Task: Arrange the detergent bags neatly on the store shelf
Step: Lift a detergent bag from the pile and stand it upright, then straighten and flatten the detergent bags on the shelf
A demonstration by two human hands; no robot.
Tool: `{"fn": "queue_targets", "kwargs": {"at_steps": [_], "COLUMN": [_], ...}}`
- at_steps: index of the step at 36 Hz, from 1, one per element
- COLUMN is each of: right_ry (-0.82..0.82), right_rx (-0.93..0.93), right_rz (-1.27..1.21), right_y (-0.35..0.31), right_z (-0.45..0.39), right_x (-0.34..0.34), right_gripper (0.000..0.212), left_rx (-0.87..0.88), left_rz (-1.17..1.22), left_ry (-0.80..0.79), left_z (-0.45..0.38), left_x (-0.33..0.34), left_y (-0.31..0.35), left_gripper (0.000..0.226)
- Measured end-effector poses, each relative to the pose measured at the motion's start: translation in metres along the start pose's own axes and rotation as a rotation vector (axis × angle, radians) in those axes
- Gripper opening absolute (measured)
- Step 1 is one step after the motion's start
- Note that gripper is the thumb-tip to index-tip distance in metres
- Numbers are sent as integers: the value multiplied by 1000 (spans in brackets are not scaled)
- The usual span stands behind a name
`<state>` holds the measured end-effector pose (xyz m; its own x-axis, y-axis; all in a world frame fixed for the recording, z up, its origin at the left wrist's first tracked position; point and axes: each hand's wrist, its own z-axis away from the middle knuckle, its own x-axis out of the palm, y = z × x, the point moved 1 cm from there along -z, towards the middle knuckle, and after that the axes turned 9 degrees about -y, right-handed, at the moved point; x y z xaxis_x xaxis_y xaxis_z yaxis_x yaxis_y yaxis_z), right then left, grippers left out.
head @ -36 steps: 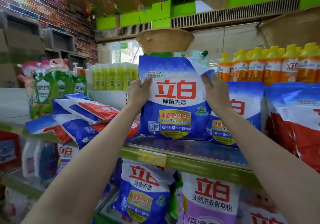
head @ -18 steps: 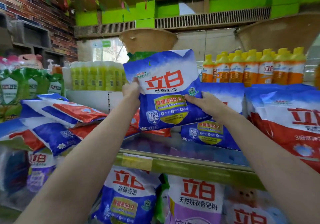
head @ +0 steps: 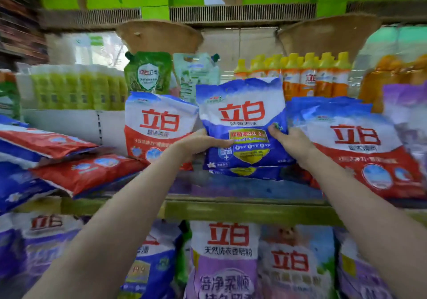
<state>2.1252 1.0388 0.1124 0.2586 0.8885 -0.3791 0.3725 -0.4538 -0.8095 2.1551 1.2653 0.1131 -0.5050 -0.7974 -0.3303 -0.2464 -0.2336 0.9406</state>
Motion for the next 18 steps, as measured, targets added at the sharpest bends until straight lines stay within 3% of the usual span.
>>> {"fn": "queue_targets", "kwargs": {"at_steps": [3,5,9,13,16,18], "right_ry": [-51,-61,18,236,401,401], "right_rx": [192,238,182,89,-40,-118], "right_rz": [291,365,433,576,776,792], "right_y": [27,40,41,32,24,15], "right_z": [11,15,12,14,17,18], "right_x": [0,1,4,8,12,20], "right_gripper": [38,36,41,51,39,34], "left_rx": [-96,-97,-111,-94,-78,-85], "left_rz": [-180,-218,-290,-278,-300,-326], "left_ry": [38,56,133,188,308,393], "left_z": [-15,-29,-36,-25,-20,-13], "left_x": [9,8,7,21,25,24], "left_y": [-27,-40,-41,-31,-35,-38], "left_gripper": [85,102,96,53,54,58]}}
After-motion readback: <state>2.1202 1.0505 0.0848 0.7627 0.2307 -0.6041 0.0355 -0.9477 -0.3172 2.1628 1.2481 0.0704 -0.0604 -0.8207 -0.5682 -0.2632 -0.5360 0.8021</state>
